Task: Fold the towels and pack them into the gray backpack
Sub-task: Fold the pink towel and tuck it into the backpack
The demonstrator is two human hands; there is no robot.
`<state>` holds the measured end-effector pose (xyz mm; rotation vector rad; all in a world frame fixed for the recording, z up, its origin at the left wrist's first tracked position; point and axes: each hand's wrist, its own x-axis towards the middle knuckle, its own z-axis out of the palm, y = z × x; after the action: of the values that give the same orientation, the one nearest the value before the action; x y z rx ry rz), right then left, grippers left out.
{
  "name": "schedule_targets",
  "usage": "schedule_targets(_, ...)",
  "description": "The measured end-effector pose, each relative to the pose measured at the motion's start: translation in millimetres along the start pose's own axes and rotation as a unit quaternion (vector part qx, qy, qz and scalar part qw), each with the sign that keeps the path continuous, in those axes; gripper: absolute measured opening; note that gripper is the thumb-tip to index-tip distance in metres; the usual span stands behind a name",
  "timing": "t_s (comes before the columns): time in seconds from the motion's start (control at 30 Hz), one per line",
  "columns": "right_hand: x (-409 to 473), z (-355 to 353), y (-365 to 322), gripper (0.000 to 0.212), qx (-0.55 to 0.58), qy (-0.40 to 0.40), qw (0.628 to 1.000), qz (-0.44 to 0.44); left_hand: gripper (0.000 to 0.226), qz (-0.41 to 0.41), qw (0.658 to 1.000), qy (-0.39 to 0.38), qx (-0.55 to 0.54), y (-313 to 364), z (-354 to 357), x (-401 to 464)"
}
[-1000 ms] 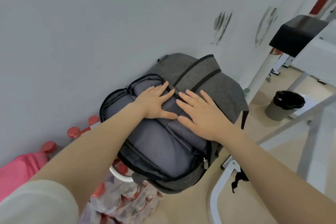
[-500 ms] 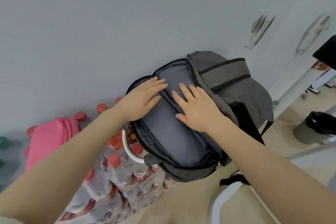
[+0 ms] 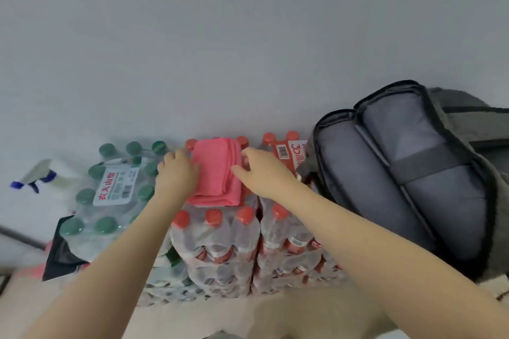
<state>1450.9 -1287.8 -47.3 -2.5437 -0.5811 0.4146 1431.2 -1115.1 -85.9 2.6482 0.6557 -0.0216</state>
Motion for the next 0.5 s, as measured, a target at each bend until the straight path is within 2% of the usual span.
schedule_targets(0.1,27,36,-6,0.048,0.090,0.004,0.991,0.098,0.048,-0.021,0.996,-0.069,-0.059,-10,-5,0)
schedule_targets(0.17,34,48,-6,0.050,0.118,0.033,0.982,0.145,0.038,-0.023,0.990,-0.096,-0.099,-9,-10,2)
schedule_targets(0.27,28,46,-7,0.054,0.124,0.057,0.978,0.160,0.033,-0.048,0.974,-0.144,-0.168,-7,-17,6)
schedule_targets(0.33,16,32,-8,0.054,0.082,0.103,0.984,0.117,0.027,-0.051,0.957,-0.171,-0.227,-2,-19,6)
schedule_targets(0.4,3,9,-4,0.050,0.010,0.188,0.980,0.060,0.027,-0.065,0.931,-0.191,-0.303,2,-16,5)
schedule_targets(0.5,-17,-30,22,0.042,-0.105,0.279,0.952,0.064,0.028,-0.074,0.872,-0.217,-0.433,12,-14,0)
